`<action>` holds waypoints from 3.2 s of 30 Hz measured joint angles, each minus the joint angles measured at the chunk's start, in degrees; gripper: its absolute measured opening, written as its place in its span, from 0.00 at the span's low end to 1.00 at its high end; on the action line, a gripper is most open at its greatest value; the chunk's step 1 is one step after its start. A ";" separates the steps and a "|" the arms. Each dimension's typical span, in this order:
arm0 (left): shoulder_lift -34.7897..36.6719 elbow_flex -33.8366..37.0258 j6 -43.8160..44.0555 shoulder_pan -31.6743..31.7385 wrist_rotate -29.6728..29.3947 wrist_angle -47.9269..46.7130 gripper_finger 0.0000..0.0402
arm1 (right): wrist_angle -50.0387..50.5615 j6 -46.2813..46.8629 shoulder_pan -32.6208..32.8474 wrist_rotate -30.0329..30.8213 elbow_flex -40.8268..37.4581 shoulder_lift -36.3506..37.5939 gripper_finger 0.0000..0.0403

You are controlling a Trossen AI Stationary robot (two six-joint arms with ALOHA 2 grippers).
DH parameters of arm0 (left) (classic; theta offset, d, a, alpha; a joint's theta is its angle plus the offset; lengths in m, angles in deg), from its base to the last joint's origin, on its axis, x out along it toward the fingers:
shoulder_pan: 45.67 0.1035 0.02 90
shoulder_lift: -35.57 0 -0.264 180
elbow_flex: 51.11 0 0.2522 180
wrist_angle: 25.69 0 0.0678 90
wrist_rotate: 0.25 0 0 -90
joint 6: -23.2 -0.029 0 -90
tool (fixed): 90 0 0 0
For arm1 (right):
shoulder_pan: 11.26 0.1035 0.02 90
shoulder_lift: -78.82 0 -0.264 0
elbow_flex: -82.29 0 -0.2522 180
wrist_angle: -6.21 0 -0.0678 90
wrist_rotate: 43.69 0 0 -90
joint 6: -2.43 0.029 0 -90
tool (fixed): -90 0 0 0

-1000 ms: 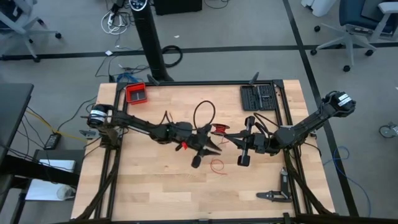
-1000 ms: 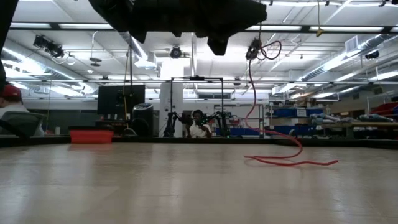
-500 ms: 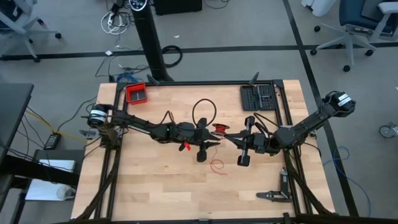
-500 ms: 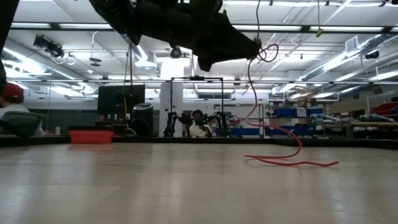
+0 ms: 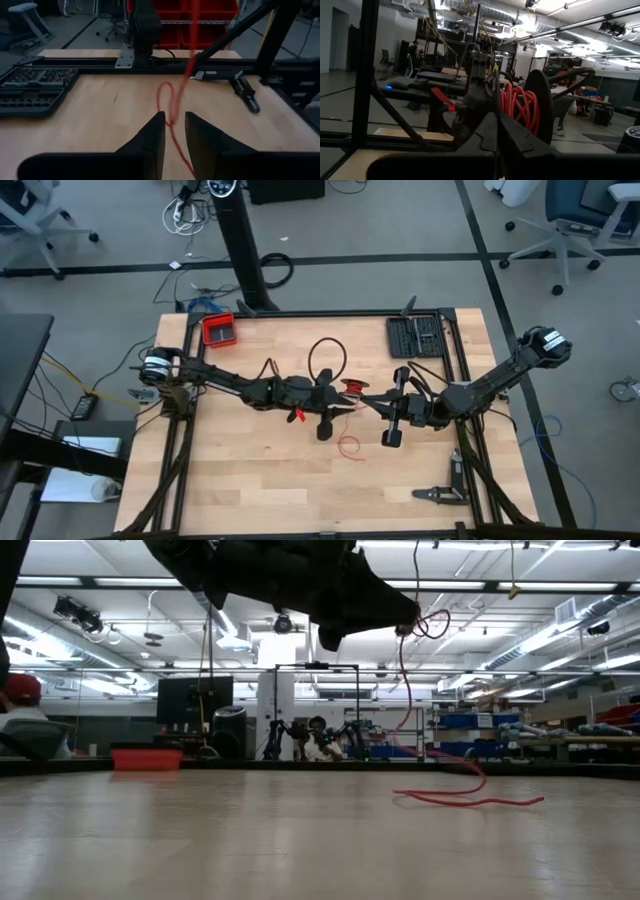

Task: Coil cords
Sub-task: Coil the red wire onto the spool

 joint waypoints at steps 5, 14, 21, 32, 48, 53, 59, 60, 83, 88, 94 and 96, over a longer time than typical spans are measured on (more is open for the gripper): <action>0.09 0.00 1.08 0.00 -2.27 1.28 0.19 | 0.01 0.01 0.00 0.00 0.00 0.00 0.00; 0.04 -0.02 4.75 -0.98 -5.96 8.96 0.19 | 0.02 0.04 -0.33 -0.02 0.00 0.00 0.00; -2.19 -0.02 5.19 -1.83 -7.68 14.38 0.18 | 0.00 1.04 -1.05 -1.18 0.00 0.00 0.00; -2.27 -0.02 3.14 -1.88 -7.50 10.91 0.01 | 0.46 0.77 -1.10 -1.45 0.00 0.00 0.00; 12.39 -0.01 -8.15 -1.43 -16.56 -19.28 0.00 | 9.16 5.37 1.04 9.40 0.00 1.49 0.00; 16.21 -0.02 -9.61 -1.99 -19.03 -25.30 0.00 | 23.06 19.84 -2.73 7.17 0.00 4.09 0.00; 16.58 0.00 -13.42 -3.04 -22.41 -26.59 0.00 | 30.82 31.27 -8.61 -4.43 0.01 5.25 0.00; 16.57 0.00 -14.15 -3.22 -22.71 -26.29 0.00 | 31.26 32.67 -9.60 -6.91 0.02 5.25 0.00; 11.09 0.00 -27.42 -8.94 -26.31 -6.91 0.09 | 28.30 39.70 -15.81 -37.58 0.04 0.76 0.00; 8.92 0.00 -28.48 -9.18 -27.24 -2.66 0.11 | 23.86 40.07 -16.98 -42.11 0.04 -2.20 0.00; 8.52 0.00 -27.81 -9.22 -25.19 -1.10 0.15 | 15.78 38.59 -17.55 -48.17 0.04 -5.95 0.00; 8.55 0.00 -27.38 -9.43 -24.90 -0.99 0.16 | 13.61 38.45 -17.57 -50.50 0.02 -6.80 0.00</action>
